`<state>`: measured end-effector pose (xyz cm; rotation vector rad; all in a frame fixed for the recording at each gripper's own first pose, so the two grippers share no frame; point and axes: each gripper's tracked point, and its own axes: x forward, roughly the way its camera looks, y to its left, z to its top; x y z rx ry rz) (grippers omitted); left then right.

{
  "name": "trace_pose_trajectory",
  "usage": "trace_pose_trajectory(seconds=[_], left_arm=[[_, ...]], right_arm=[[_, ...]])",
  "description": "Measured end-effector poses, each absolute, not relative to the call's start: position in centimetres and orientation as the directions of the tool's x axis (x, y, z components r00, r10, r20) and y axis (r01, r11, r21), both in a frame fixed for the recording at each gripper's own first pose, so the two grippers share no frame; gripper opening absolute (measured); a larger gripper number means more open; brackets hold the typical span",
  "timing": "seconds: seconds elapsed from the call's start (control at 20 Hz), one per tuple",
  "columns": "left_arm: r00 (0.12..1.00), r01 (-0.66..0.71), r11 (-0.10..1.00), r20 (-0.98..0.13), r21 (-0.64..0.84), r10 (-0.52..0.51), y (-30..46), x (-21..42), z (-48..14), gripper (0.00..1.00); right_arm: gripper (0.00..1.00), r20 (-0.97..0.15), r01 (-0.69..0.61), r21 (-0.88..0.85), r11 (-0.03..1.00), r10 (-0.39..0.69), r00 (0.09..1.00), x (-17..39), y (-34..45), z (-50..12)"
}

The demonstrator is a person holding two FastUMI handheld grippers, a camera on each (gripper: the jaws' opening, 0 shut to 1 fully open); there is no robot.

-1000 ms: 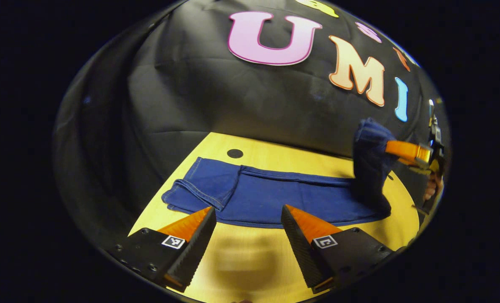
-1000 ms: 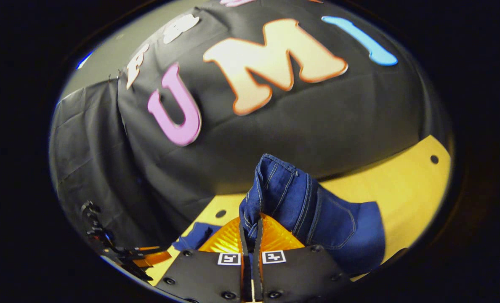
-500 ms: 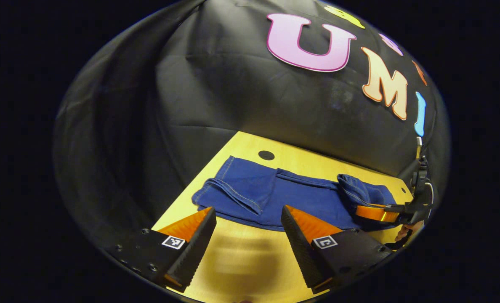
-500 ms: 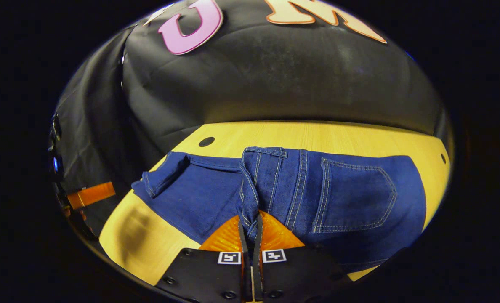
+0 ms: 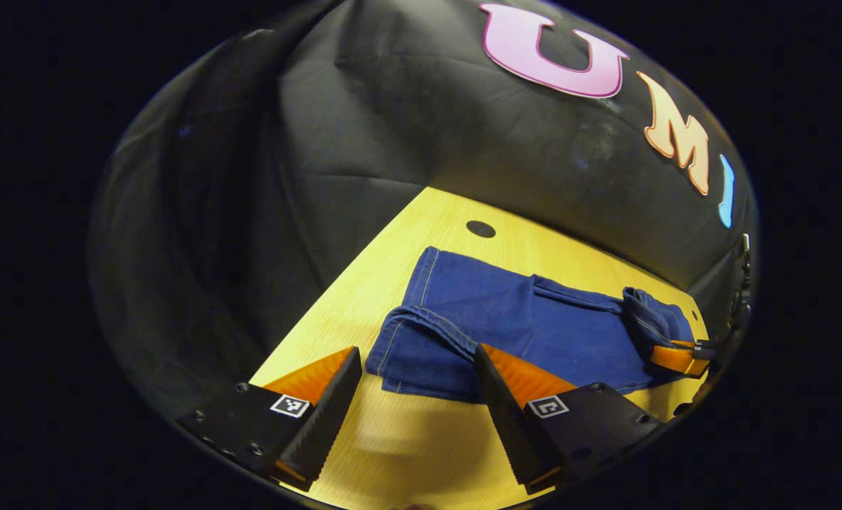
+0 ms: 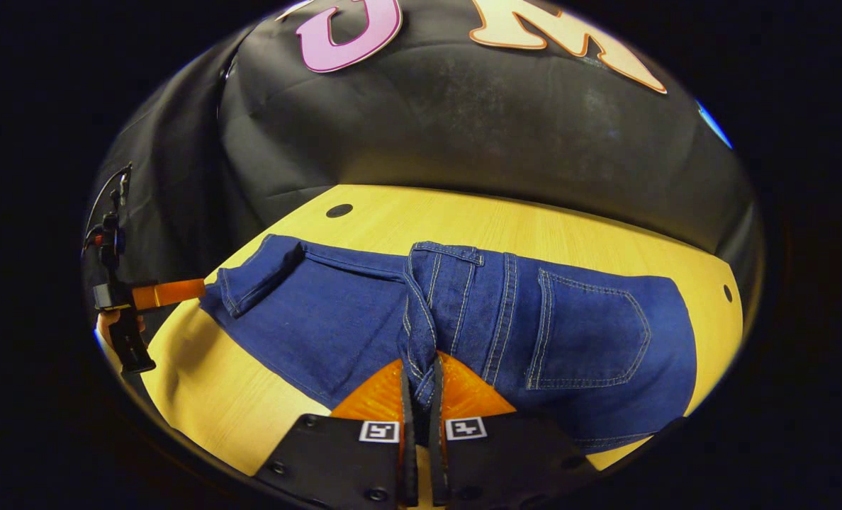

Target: Grasp the waist and the cuffs of the jeans and fold them to make the two legs overlap; first hold the waist and fold one-third of the jeans toward the cuffs, then hold the cuffs and fold the remaining one-third in the same direction to finish folding.

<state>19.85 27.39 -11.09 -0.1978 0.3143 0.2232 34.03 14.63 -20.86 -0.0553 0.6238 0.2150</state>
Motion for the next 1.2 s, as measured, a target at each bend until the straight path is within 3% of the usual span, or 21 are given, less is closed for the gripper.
trace_pose_trajectory(seconds=[0.05, 0.15, 0.25, 0.3, 0.4, 0.5, 0.55, 0.6, 0.65, 0.8, 1.05, 1.1, 1.15, 1.2], left_arm=[[0.923, -0.254, 0.954, -0.334, -0.158, 0.190, 27.4, 20.0, -11.5, 0.95], [0.920, -0.255, 0.952, -0.347, -0.171, 0.184, 27.3, 20.3, -12.0, 0.95], [0.915, -0.254, 0.950, -0.362, -0.183, 0.176, 27.3, 20.3, -12.5, 0.95], [0.915, -0.257, 0.948, -0.363, -0.186, 0.177, 27.3, 20.2, -12.4, 0.96], [0.912, -0.270, 0.945, -0.364, -0.184, 0.190, 27.6, 20.2, -12.4, 0.96], [0.904, -0.291, 0.942, -0.371, -0.169, 0.213, 27.8, 20.1, -12.4, 0.94], [0.897, -0.302, 0.940, -0.381, -0.156, 0.225, 28.0, 20.1, -12.6, 0.95], [0.890, -0.317, 0.939, -0.385, -0.132, 0.247, 28.5, 20.0, -12.8, 0.87], [0.876, -0.341, 0.934, -0.397, -0.111, 0.273, 29.2, 19.9, -13.3, 0.85], [0.866, -0.364, 0.927, -0.398, -0.084, 0.304, 29.5, 19.8, -13.4, 0.60], [0.874, -0.340, 0.935, -0.399, -0.098, 0.276, 29.3, 19.7, -13.3, 0.48], [0.879, -0.330, 0.937, -0.397, -0.111, 0.263, 29.0, 19.7, -13.1, 0.39], [0.887, -0.318, 0.939, -0.390, -0.129, 0.247, 28.6, 19.9, -13.1, 0.38], [0.893, -0.313, 0.937, -0.383, -0.152, 0.236, 28.4, 19.9, -13.1, 0.23]], right_arm=[[0.15, -0.579, -0.221, 0.018, 0.975, 0.190, 0.793, 34.1, 14.8, -20.6], [0.36, -0.584, -0.260, 0.082, 0.962, 0.258, 0.770, 32.6, 15.9, -20.2], [0.94, -0.558, -0.256, 0.102, 0.961, 0.269, 0.785, 31.4, 15.8, -17.8], [0.99, -0.538, -0.238, 0.098, 0.966, 0.253, 0.804, 30.9, 14.9, -16.7], [0.92, -0.506, -0.185, 0.116, 0.976, 0.218, 0.834, 30.4, 12.9, -14.2], [0.95, -0.489, -0.131, 0.118, 0.984, 0.172, 0.855, 29.5, 10.1, -12.0], [0.88, -0.480, -0.106, 0.099, 0.989, 0.141, 0.866, 29.3, 8.5, -10.9], [0.95, -0.466, -0.085, 0.082, 0.993, 0.114, 0.877, 29.2, 7.0, -9.9], [0.95, -0.457, -0.063, 0.078, 0.995, 0.092, 0.885, 29.1, 5.6, -9.0], [0.95, -0.427, 0.013, 0.086, 0.996, 0.025, 0.904, 28.4, 2.5, -6.7], [0.95, -0.392, 0.107, 0.090, 0.990, -0.063, 0.918, 26.8, -0.5, -5.0], [0.95, -0.398, 0.121, 0.096, 0.988, -0.073, 0.914, 26.2, -0.7, -5.1], [0.95, -0.401, 0.131, 0.100, 0.986, -0.081, 0.913, 25.8, -0.9, -5.2], [0.95, -0.400, 0.138, 0.103, 0.985, -0.086, 0.912, 25.7, -0.9, -5.4]])
